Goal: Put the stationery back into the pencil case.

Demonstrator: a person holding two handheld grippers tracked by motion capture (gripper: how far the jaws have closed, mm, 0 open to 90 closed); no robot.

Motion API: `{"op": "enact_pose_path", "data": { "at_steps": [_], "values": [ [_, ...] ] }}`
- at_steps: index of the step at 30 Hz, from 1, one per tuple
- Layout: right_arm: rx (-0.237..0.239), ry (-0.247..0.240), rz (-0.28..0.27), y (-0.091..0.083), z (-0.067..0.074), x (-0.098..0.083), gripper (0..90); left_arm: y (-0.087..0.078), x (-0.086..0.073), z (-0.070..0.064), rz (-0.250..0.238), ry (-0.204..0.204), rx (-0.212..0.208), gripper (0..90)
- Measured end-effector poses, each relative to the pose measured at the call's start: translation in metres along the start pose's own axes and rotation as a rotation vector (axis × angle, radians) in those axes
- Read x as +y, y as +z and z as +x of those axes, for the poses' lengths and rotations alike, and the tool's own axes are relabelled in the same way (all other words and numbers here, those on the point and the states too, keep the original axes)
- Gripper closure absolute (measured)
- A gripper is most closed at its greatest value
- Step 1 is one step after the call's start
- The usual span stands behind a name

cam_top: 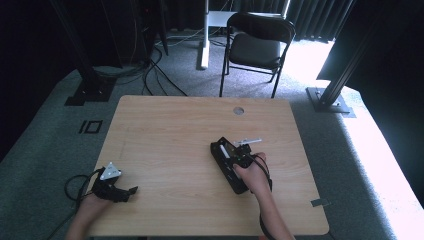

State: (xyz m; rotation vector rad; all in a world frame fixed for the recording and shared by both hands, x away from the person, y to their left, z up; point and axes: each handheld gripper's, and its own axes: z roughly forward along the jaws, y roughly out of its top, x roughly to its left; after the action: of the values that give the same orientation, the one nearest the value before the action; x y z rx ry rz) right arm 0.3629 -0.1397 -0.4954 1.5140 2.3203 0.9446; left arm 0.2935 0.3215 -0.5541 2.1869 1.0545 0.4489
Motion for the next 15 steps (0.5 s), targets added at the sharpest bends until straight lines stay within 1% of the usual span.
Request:
{"op": "enact_pose_path", "data": {
  "at_steps": [3,4,8,10,15],
  "values": [
    [0.011,-0.004,0.011,0.0,0.001,0.002,76.6,0.0,0.0,0.0,0.0,0.0,0.0,1.6],
    [0.019,0.004,0.008,0.0,0.001,0.002,74.5,0.0,0.0,0.0,0.0,0.0,0.0,1.6],
    [0.024,-0.009,0.003,-0.002,0.0,0.003,73.3,0.0,0.0,0.0,0.0,0.0,0.0,1.6],
    [0.031,-0.014,-0.023,-0.009,0.001,0.004,72.7,0.0,0.0,0.0,0.0,0.0,0.0,1.6],
    [0.09,-0.033,-0.101,-0.03,0.005,0.012,70.7,0.0,0.0,0.0,0.0,0.0,0.0,1.6]
  ]
}}
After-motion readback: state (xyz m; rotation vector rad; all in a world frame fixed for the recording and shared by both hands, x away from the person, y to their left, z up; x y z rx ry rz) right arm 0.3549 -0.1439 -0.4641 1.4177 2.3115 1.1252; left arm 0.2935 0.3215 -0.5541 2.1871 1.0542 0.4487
